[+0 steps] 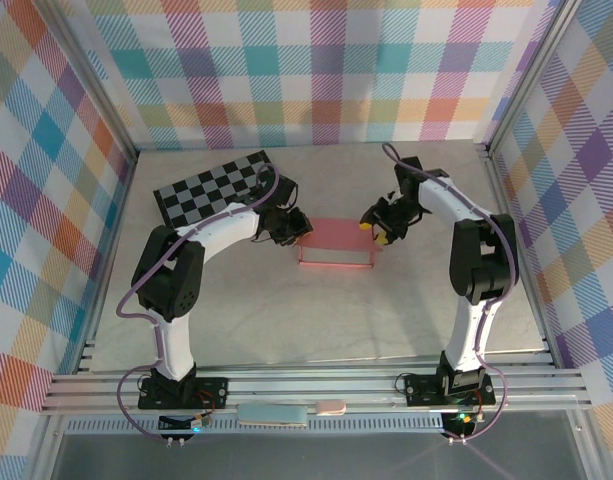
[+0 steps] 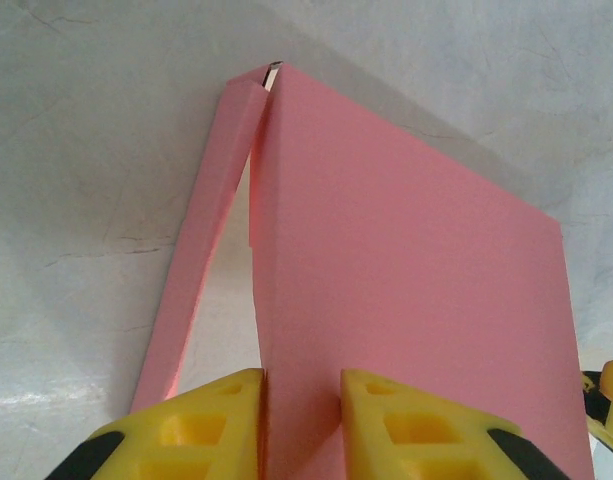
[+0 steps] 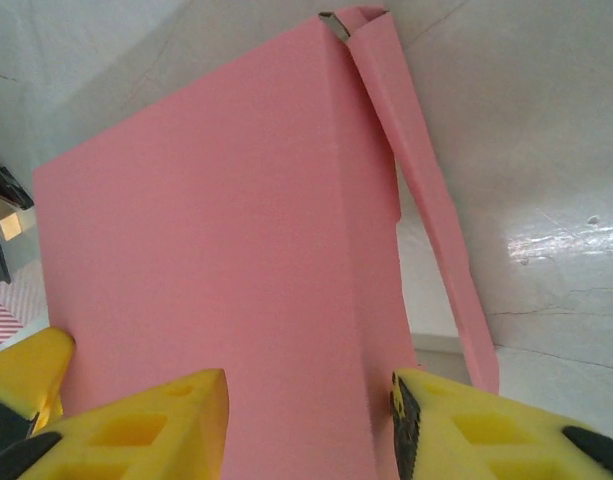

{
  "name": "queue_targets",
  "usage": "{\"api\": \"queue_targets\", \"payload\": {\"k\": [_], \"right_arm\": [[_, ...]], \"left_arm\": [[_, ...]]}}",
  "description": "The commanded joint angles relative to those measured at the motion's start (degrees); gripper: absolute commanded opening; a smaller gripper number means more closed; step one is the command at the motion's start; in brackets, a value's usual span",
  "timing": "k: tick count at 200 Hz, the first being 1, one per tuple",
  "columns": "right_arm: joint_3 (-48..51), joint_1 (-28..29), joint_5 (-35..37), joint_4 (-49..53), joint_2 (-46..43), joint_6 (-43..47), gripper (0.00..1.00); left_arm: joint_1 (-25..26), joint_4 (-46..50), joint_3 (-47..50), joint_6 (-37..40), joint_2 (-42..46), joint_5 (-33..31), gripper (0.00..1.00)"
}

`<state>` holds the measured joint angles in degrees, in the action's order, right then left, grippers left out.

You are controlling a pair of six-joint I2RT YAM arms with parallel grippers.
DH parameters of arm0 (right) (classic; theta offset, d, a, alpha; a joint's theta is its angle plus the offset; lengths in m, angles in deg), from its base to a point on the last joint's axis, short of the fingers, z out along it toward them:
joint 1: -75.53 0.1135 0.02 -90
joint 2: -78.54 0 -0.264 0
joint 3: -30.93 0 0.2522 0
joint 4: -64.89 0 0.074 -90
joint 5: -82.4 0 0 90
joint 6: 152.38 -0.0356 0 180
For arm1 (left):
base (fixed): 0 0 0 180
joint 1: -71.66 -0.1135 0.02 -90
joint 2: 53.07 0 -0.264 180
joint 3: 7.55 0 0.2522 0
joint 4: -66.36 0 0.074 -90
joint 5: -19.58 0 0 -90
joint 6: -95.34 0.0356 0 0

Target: Fold the paper box

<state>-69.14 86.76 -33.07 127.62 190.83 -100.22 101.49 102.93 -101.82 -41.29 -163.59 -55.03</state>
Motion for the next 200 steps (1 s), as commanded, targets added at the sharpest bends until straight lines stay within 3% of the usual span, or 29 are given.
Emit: {"api": "queue_targets", "payload": {"k": [1, 56, 97, 153, 200], "right_arm": [[1.61, 0.3, -2.69, 0.07, -1.59, 1.17, 0.45], [3.92, 0.34, -1.28, -0.26, -3.38, 1.77, 0.45], [6.37, 0.29, -4.1, -4.16, -3.73, -1.09, 0.4], [7.87, 0.3, -4.09, -8.61, -4.55, -5.59, 0.23], [7.81, 0.3, -2.39, -7.67, -4.23, -4.68, 0.16]], "left_arm": [[0.5, 1.72, -0.79, 0.93, -0.72, 0.6, 0.24], [0.5, 1.98, -0.39, 1.43, -0.45, 0.6, 0.24], [0.5, 1.61, 0.26, 1.38, -0.44, 1.01, 0.24], [0.54, 1.98, 0.73, 1.63, -0.38, 1.39, 0.27], [0.51, 4.28, 0.88, 3.52, 0.34, 0.54, 0.32]]}}
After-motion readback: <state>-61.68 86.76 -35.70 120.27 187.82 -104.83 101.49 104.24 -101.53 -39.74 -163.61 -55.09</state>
